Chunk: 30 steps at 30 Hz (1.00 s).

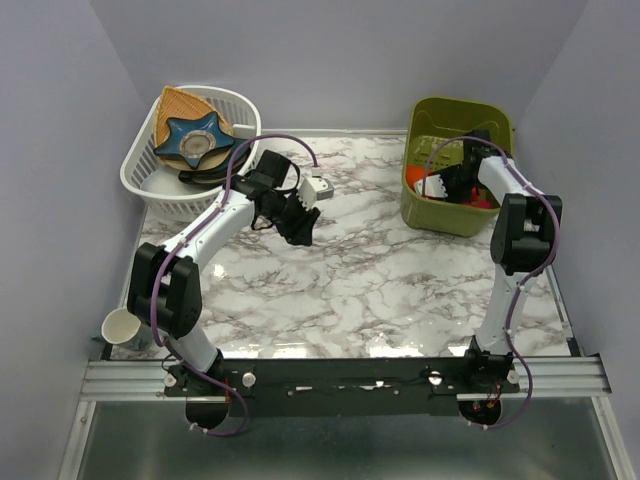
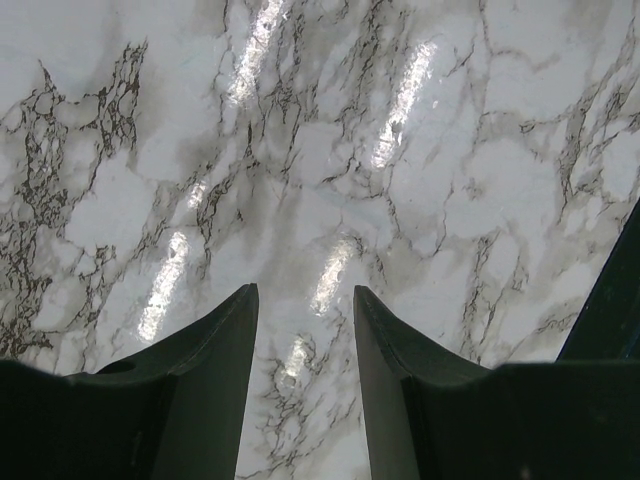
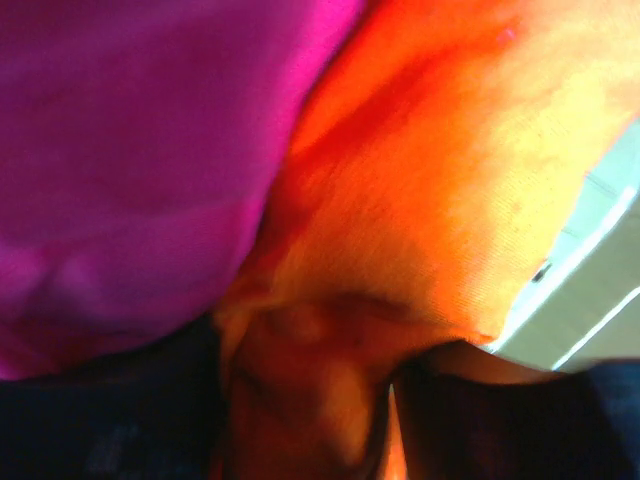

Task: Roll the t-shirts
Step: Place the T-shirt in the bin, then reset both arms

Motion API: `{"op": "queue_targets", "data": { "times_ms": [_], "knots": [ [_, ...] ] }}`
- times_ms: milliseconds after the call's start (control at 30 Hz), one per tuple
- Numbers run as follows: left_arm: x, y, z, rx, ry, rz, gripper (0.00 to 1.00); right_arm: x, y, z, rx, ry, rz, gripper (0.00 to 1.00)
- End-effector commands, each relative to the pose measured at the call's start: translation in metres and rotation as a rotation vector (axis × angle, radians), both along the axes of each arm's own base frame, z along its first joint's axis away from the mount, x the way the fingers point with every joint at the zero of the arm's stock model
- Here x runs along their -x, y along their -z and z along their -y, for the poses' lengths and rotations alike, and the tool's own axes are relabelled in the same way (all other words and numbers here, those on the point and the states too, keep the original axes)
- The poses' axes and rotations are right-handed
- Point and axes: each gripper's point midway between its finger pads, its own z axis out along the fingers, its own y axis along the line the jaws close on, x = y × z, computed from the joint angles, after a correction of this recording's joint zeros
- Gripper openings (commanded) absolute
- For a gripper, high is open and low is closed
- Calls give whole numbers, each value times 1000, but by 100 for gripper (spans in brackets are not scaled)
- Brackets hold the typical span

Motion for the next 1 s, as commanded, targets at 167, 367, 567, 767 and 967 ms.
{"op": "queue_targets", "data": {
  "times_ms": [167,367,567,767,967],
  "knots": [
    [-5,-4,9,42,19,29,51,41,-30,32,-3,159,-118,88],
    [-3,0,11,51,41,22,51,89,-60,48,-5,191,-182,100],
    [1,4,12,62,65,19,51,102,-93,55,-64,300,-167,100],
    [-6,-1,15,70,68,40,51,60,-114,32,-334,530,-238,99],
    [-8,-3,15,73,47,42,51,10,-111,22,-545,770,-201,87]
  ]
}}
